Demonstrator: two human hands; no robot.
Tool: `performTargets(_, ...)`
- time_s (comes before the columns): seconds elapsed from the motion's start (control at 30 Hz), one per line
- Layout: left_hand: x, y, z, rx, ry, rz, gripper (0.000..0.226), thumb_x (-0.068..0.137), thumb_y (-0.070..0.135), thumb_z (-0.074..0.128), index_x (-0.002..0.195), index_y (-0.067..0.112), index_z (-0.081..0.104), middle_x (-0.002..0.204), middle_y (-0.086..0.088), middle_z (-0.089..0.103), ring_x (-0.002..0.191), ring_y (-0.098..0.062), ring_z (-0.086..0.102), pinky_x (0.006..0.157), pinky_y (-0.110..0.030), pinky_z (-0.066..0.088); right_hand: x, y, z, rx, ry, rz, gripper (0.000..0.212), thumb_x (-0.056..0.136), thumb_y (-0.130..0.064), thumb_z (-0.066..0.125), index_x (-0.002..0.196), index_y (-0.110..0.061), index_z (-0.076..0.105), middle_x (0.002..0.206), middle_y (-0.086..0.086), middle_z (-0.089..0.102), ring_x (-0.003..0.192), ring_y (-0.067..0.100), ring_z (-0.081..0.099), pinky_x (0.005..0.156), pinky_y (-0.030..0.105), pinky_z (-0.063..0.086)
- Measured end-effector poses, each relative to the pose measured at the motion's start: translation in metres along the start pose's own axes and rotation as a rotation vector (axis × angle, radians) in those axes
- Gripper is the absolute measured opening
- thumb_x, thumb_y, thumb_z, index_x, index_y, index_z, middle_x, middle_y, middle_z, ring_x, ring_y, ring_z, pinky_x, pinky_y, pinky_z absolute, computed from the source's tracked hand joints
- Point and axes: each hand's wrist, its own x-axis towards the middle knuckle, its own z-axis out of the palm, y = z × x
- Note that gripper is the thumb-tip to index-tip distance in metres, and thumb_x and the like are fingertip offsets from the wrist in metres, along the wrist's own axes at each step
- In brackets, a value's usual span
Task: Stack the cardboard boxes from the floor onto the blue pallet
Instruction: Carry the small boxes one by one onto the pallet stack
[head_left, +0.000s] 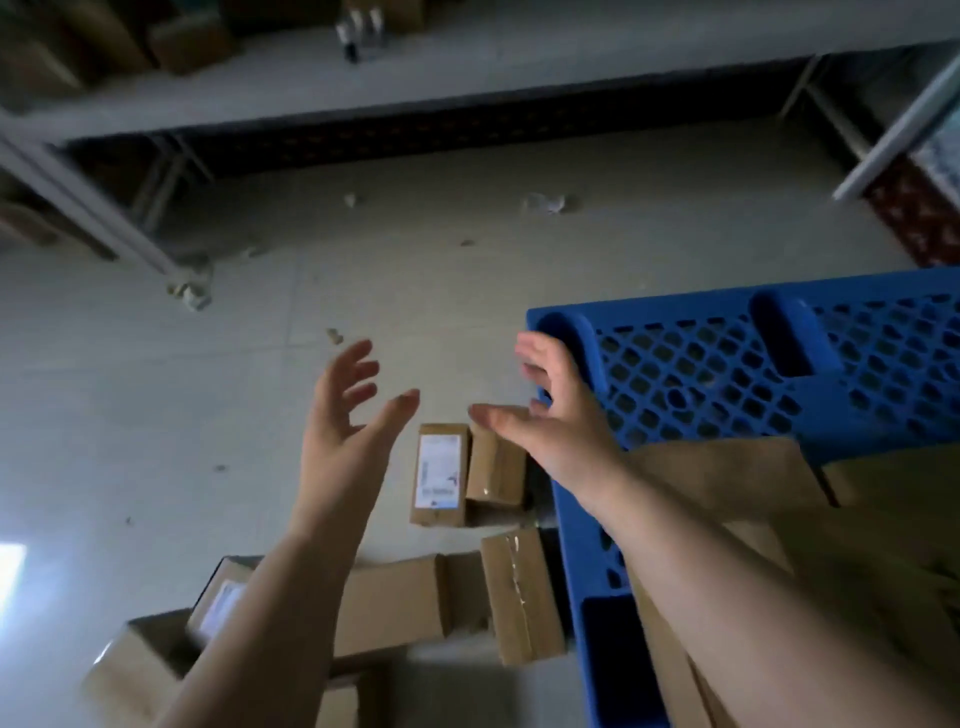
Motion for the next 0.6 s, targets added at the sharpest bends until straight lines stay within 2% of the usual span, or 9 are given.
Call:
performTargets(0.13, -0.01, -0.09, -0.077, 0.036, 0.116, -0.199, 0.041, 0.082, 0.017, 0.065, 0.115, 0.036, 0.049, 0.122, 0.0, 0.054, 0.109, -0.018, 0.053, 0.073, -0.022, 0.041, 0.01, 0.066, 0.08, -0.116, -0.127, 0.14, 0.081, 0.066, -0.028, 0.081, 0.132, -0.029, 0.035, 0.14, -0.007, 0.038, 0.131, 0.012, 0.034, 0.1, 0.028, 0.031)
performTargets(0.23, -0.029, -0.171, -0.107, 0.107, 0.112, -0.381, 0.042, 0.08, 0.016, 0.067, 0.113, 0.034, 0.05, 0.123, -0.008, 0.054, 0.109, -0.022, 0.054, 0.077, -0.027, 0.043, 0.01, 0.129, 0.126, -0.215, -0.21, 0.275, 0.085, 0.065, -0.03, 0.082, 0.134, -0.025, 0.034, 0.14, -0.003, 0.039, 0.127, 0.014, 0.037, 0.1, 0.028, 0.032)
performTargets(0.37, -0.048, -0.273, -0.109, 0.349, -0.019, -0.562, 0.056, 0.076, 0.021, 0.07, 0.127, 0.024, 0.047, 0.125, -0.012, 0.054, 0.111, -0.026, 0.054, 0.087, -0.033, 0.044, 0.0, 0.221, 0.16, -0.316, -0.223, 0.492, 0.086, 0.067, -0.034, 0.081, 0.136, -0.026, 0.031, 0.146, 0.003, 0.035, 0.129, 0.021, 0.038, 0.101, 0.032, 0.033)
performTargets(0.47, -0.05, -0.335, -0.107, 0.422, -0.018, -0.667, 0.062, 0.075, 0.026, 0.067, 0.132, 0.02, 0.044, 0.129, -0.011, 0.053, 0.114, -0.029, 0.053, 0.092, -0.044, 0.048, -0.005, 0.282, 0.172, -0.36, -0.172, 0.627, 0.086, 0.066, -0.033, 0.081, 0.136, -0.02, 0.033, 0.141, 0.007, 0.04, 0.12, 0.022, 0.044, 0.09, 0.027, 0.035)
performTargets(0.53, -0.047, -0.372, -0.11, 0.528, -0.016, -0.747, 0.067, 0.074, 0.029, 0.063, 0.135, 0.019, 0.04, 0.134, -0.012, 0.047, 0.119, -0.032, 0.047, 0.088, -0.042, 0.047, -0.009, 0.317, 0.18, -0.331, -0.149, 0.694, 0.087, 0.069, -0.029, 0.08, 0.139, -0.019, 0.029, 0.141, 0.009, 0.039, 0.117, 0.021, 0.044, 0.09, 0.028, 0.036)
performTargets(0.6, -0.046, -0.402, -0.113, 0.537, 0.002, -0.803, 0.069, 0.071, 0.028, 0.058, 0.136, 0.019, 0.037, 0.134, -0.012, 0.048, 0.118, -0.034, 0.047, 0.081, -0.038, 0.048, -0.015, 0.348, 0.187, -0.34, -0.167, 0.762, 0.093, 0.073, -0.032, 0.077, 0.145, -0.022, 0.019, 0.147, 0.008, 0.034, 0.128, 0.025, 0.039, 0.1, 0.034, 0.034)
